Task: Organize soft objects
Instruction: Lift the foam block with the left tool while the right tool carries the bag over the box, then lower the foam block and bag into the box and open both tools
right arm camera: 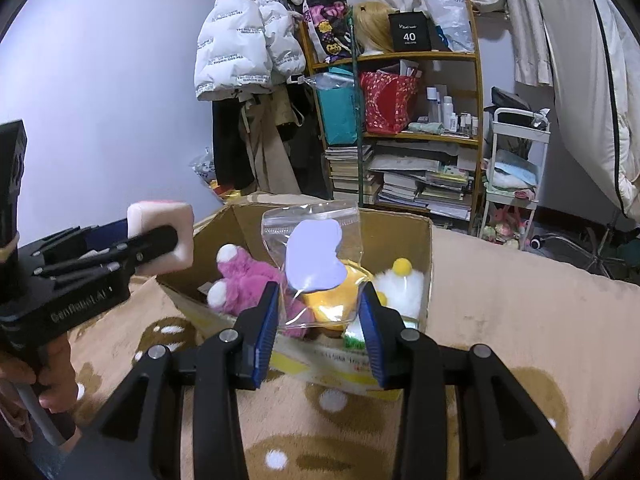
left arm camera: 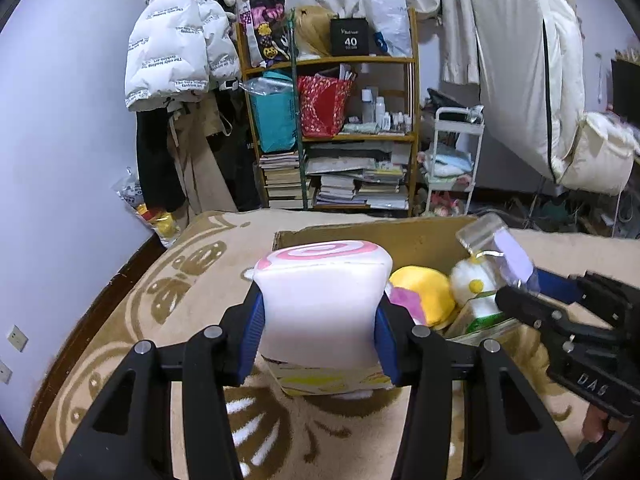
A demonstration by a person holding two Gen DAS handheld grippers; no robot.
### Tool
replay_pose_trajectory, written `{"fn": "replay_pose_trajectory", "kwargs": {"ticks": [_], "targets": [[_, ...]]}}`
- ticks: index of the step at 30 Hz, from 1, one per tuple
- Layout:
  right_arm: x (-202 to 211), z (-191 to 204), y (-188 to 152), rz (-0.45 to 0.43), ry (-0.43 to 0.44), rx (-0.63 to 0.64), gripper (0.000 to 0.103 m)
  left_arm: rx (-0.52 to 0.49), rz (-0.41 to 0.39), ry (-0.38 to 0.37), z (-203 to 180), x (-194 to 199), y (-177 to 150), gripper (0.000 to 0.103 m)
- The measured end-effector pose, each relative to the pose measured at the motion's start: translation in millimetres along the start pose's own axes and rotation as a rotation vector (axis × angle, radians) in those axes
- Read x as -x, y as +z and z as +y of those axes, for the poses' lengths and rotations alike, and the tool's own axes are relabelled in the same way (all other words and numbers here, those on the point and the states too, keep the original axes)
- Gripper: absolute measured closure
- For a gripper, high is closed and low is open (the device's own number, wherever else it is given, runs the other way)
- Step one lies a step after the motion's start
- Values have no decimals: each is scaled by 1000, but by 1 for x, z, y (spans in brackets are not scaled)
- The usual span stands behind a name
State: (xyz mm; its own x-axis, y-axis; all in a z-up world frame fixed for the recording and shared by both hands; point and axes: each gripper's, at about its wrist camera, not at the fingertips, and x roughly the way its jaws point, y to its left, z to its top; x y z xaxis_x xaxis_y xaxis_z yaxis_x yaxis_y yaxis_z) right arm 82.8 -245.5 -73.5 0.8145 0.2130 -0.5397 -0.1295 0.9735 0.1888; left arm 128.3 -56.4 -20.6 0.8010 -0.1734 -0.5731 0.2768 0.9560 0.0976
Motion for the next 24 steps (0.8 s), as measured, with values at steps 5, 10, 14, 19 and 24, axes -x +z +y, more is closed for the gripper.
{"fn": "replay_pose_trajectory", "kwargs": {"ticks": [5,10,14,19,24], "targets": [[-14,-4,-1,19,2,-1,61,19,24,-12,1,-13,-1,55],[-24,-9,-5,34,16,-34,59,30,41,-6,4,-21,-2,49],[-27,-11,-6,31,22,-48,57,59,56,-14,8,-28,-2,46],[-28,-9,-8,43,26,-46,57,45,62,-24,6,-31,-3,40],[-26,-9,-8,39,21,-49,57,46,69,-16,5,-32,-5,26]]}}
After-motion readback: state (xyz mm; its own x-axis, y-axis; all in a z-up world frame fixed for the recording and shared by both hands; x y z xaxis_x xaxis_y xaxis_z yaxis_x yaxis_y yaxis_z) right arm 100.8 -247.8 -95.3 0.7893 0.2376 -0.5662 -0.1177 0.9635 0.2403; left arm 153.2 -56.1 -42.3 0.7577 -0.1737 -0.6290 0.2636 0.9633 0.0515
